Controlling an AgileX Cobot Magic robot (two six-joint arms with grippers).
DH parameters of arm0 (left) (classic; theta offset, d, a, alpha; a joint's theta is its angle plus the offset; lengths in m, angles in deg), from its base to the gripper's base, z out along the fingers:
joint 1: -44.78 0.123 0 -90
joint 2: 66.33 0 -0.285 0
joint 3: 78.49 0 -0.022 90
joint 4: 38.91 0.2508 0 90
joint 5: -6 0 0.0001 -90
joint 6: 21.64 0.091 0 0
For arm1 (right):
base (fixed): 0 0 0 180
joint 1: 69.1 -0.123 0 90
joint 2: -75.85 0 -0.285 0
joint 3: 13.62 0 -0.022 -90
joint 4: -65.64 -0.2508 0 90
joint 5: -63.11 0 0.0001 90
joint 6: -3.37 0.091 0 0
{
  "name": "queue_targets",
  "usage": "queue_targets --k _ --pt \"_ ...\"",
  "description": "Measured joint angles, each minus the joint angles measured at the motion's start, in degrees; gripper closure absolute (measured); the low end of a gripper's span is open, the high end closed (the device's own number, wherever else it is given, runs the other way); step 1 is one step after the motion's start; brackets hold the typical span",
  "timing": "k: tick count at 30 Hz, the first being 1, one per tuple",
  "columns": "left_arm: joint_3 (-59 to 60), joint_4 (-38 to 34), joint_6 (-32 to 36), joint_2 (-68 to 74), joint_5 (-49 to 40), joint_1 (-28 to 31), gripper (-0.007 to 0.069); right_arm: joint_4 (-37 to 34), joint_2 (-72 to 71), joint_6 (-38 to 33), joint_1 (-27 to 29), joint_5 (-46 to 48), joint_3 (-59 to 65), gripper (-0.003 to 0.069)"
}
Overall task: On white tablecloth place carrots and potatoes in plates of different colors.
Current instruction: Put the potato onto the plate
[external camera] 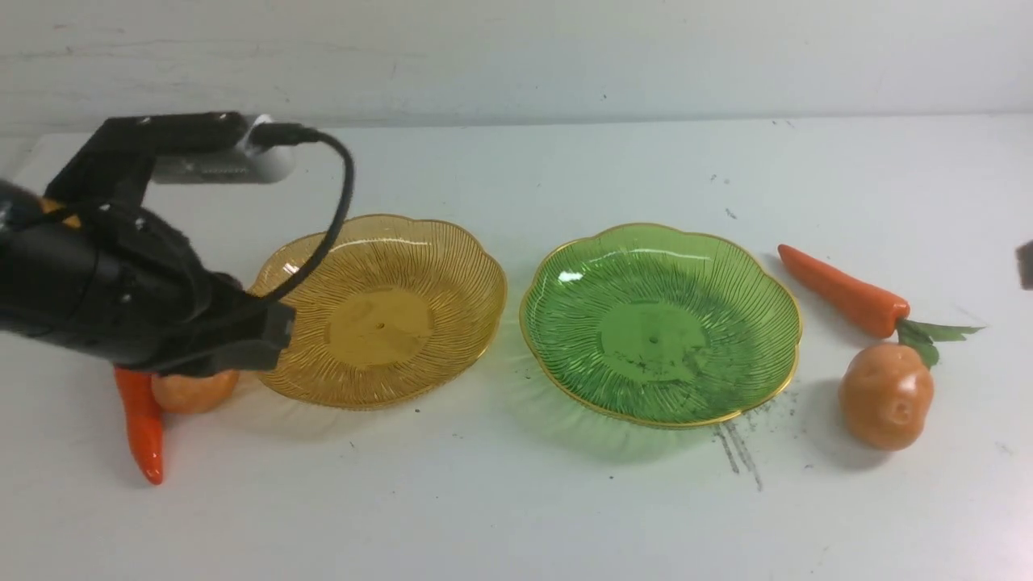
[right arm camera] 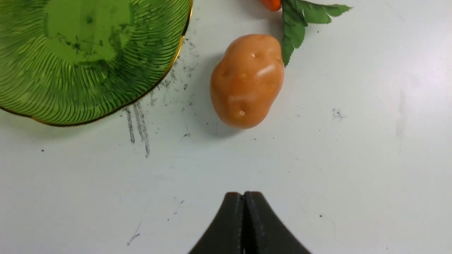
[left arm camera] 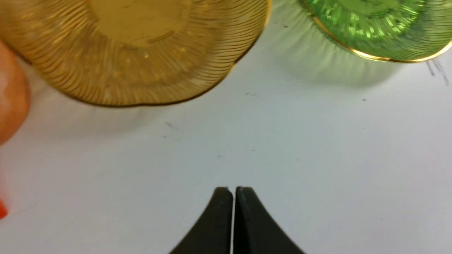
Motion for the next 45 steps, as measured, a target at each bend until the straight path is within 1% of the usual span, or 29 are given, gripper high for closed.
queue_targets --k 1,4,8,9,10,11,12,13,14,16,18,19,20,24,30,31,32,33,34,35,37,40,43,45 --pt "-0.7 0.1 0.0 0.3 -0.4 -0.7 0.0628 0.0 0.0 0.0 0.0 0.0 -0.2 0.0659" --pt "-6.6 2.0 0.1 5.3 -3.4 -7.8 0.0628 -0.7 7.4 -1.2 1.6 -0.1 -4.0 0.0613" --pt "-10.8 3.4 0.3 9.7 -5.3 -13.8 0.0628 -2.7 15.3 -1.4 4.8 -0.1 -8.5 0.0508" --pt "-12.1 3.5 0.4 10.9 -5.8 -16.1 0.0628 -3.4 17.9 -1.5 5.8 -0.3 -9.7 0.0447" --pt "-12.1 3.6 0.4 11.0 -5.8 -16.1 0.0628 -3.4 18.3 -1.5 5.8 -0.4 -9.9 0.0438" --pt "-12.8 3.7 0.7 11.8 -5.8 -17.8 0.0628 -3.8 21.0 -1.3 6.4 -1.2 -10.7 0.0354" --pt "-12.9 3.7 0.8 12.0 -5.8 -18.3 0.0628 -3.8 21.0 -1.3 6.5 -1.2 -10.7 0.0354" --pt "-13.2 3.7 1.4 12.6 -5.6 -20.0 0.0628 -4.0 24.5 -0.5 6.7 -2.6 -10.9 0.0236" --pt "-13.2 3.7 1.4 12.6 -5.6 -20.4 0.0628 -4.1 24.8 -0.5 6.7 -2.7 -11.0 0.0224" --pt "-13.2 3.9 2.4 13.2 -5.1 -22.1 0.0628 -5.0 29.2 0.3 6.7 -4.3 -11.1 0.0091" --pt "-13.2 3.9 2.7 13.5 -5.0 -22.9 0.0628 -5.7 33.0 1.0 6.7 -5.3 -11.1 0.0019" --pt "-13.2 3.9 2.7 13.4 -5.0 -23.0 0.0628 -5.7 33.4 1.1 6.7 -5.5 -11.1 0.0009" --pt "-13.2 3.9 2.7 13.6 -5.0 -23.2 0.0628 -5.8 36.6 1.9 6.7 -6.5 -11.3 -0.0015" --pt "-13.2 4.8 2.7 13.6 -5.0 -23.3 0.0628 -6.9 41.2 2.4 6.7 -7.3 -12.7 -0.0031" --pt "-13.2 5.8 2.7 13.6 -6.0 -23.3 0.0628 -9.6 45.4 2.0 6.7 -7.6 -15.2 -0.0031" --pt "-13.2 5.9 2.7 13.6 -6.3 -23.3 0.0628 -10.1 46.1 1.6 6.7 -7.5 -15.3 -0.0021" --pt "-13.2 5.9 2.7 13.6 -6.7 -23.3 0.0628 -10.1 46.6 1.5 6.7 -7.3 -15.3 0.0011" --pt "-13.2 5.9 2.7 13.6 -6.8 -23.3 0.0628 -10.1 46.7 1.4 6.7 -7.2 -15.3 0.0017" --pt "-13.2 6.0 2.7 13.6 -7.5 -23.3 0.0628 -10.0 46.8 1.2 6.7 -6.5 -15.4 0.0083" --pt "-13.2 6.0 2.7 13.6 -7.9 -23.3 0.0628 -9.7 46.8 0.9 6.7 -5.7 -15.8 0.0121" --pt "-13.2 6.0 2.7 13.6 -7.9 -23.3 0.0628 -8.8 46.7 -0.1 6.7 -3.4 -17.1 0.0118" --pt "-13.2 6.0 2.7 13.6 -7.8 -23.3 0.0628 -7.7 44.9 -1.8 6.7 -2.5 -19.1 0.0118" --pt "-13.2 6.1 2.7 13.6 -6.3 -23.3 0.0628 -9.4 41.5 -3.1 6.6 -2.3 -19.4 0.0118" --pt "-13.2 6.1 2.7 13.6 -3.4 -23.3 0.0628 -12.3 37.8 -5.1 5.7 -1.8 -19.7 0.0118"
